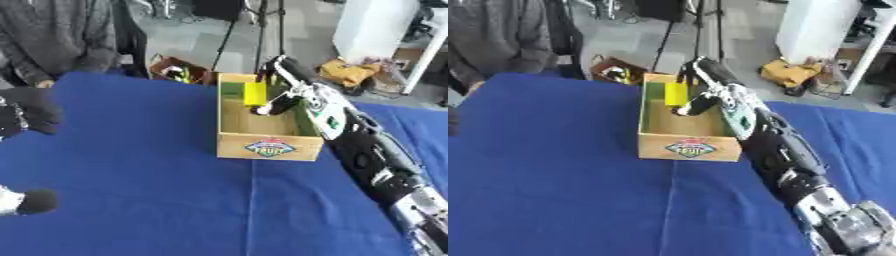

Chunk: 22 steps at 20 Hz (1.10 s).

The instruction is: Pick up objects on the table and place them in the box.

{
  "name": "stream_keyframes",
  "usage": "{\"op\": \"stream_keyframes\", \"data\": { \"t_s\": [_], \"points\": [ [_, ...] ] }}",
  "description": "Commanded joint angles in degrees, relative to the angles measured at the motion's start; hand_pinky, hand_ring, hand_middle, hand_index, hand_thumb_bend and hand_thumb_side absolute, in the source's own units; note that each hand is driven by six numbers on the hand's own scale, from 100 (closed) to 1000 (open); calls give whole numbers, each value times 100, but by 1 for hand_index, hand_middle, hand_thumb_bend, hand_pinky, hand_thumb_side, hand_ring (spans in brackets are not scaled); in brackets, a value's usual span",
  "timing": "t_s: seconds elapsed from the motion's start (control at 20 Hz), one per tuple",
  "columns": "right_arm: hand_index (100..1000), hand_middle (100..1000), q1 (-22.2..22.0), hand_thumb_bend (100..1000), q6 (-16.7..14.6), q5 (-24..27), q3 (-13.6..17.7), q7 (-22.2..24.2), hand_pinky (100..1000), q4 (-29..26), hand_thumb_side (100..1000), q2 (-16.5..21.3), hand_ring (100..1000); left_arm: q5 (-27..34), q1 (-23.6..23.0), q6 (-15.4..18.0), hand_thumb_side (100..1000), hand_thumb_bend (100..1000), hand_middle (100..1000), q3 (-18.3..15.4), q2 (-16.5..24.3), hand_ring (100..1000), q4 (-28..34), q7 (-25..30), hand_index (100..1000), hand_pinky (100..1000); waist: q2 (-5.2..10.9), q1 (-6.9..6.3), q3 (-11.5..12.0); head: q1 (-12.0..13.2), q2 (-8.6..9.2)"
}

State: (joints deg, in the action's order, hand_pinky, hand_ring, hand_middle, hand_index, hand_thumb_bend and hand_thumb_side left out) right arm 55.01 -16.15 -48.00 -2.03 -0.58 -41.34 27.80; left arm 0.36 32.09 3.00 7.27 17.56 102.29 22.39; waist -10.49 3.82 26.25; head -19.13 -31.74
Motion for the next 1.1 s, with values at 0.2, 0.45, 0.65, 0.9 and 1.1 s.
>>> {"op": "stream_keyframes", "data": {
  "t_s": [0.2, 0.45, 0.65, 0.9, 1.1],
  "points": [
    [592, 529, 153, 477, -45, -436, 142, -140, 566, 197, 265, 87, 689, 54, 103, -5, 361, 1000, 658, 5, 52, 707, 146, 21, 845, 673, 79, -53, 9, -85, 87],
    [852, 836, 71, 545, 67, -754, 64, 20, 725, 318, 492, 89, 822, 43, 82, -10, 366, 1000, 657, 10, 51, 708, 143, 38, 845, 675, 117, -76, -135, -110, 76],
    [902, 887, 34, 587, 31, -969, 93, 210, 763, 354, 568, 45, 850, 31, 76, -10, 367, 1000, 657, 8, 50, 708, 132, 44, 845, 675, 142, -80, -191, -107, 98],
    [914, 875, -10, 550, -43, -911, 120, 213, 756, 221, 617, 54, 843, 12, 43, -13, 368, 995, 656, -15, 71, 707, 102, 30, 844, 674, 172, -93, -285, -61, 81],
    [869, 813, -65, 568, -278, -586, 218, -59, 654, -283, 496, 56, 788, -46, -154, -33, 376, 1000, 651, -144, 99, 704, -6, -118, 842, 670, 280, -131, -619, 216, -35]
  ]
}}
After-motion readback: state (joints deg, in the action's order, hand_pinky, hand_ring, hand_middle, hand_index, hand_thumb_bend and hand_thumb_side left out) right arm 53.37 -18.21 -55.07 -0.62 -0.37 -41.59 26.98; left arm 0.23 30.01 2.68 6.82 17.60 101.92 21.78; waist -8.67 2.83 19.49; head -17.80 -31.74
